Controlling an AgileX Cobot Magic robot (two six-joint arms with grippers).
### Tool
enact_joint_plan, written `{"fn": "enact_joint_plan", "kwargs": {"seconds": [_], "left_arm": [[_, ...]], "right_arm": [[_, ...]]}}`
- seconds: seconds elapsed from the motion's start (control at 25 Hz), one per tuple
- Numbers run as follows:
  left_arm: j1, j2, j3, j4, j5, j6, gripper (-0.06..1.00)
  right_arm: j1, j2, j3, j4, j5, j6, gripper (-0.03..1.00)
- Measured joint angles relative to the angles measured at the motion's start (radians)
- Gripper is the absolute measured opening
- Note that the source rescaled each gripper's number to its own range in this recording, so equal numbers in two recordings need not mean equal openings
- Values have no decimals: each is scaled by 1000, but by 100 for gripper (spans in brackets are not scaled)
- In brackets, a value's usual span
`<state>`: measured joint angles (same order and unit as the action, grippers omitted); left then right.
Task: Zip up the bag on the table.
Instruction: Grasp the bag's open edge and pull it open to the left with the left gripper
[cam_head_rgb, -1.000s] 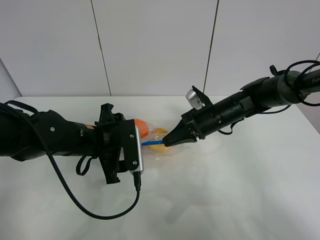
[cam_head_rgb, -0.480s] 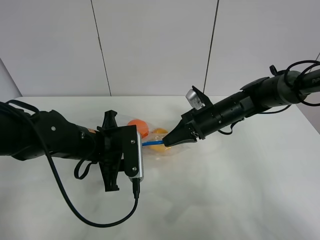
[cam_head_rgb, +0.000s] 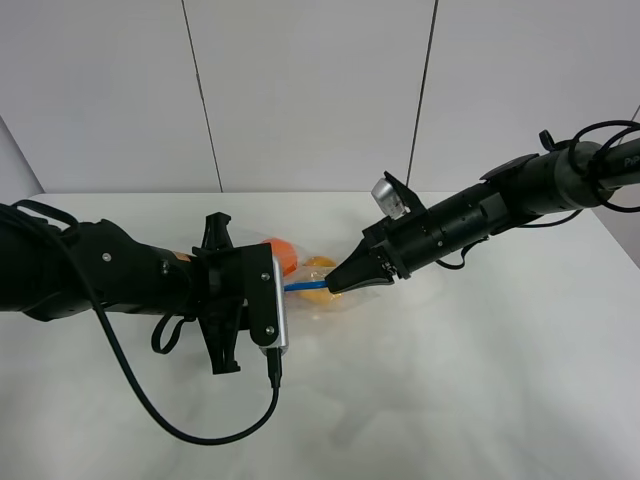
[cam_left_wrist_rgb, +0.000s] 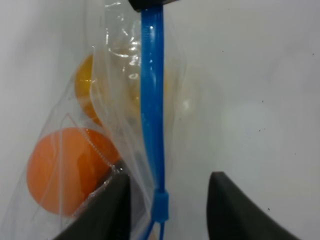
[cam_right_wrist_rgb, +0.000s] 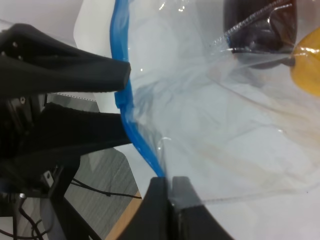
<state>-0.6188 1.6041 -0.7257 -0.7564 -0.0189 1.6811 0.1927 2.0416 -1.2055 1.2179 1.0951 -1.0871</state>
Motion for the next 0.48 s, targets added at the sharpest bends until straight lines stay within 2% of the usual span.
{"fn": "enact_joint_plan", "kwargs": {"seconds": [0.12, 0.36, 0.48], "left_arm": [[0, 0, 0, 0, 2, 0, 31], [0, 0, 0, 0, 3, -1, 27], [0, 0, 0, 0, 1, -20, 17]], "right_arm": [[0, 0, 0, 0, 0, 0, 0], [0, 0, 0, 0, 0, 0, 0], [0, 0, 0, 0, 0, 0, 0]]}}
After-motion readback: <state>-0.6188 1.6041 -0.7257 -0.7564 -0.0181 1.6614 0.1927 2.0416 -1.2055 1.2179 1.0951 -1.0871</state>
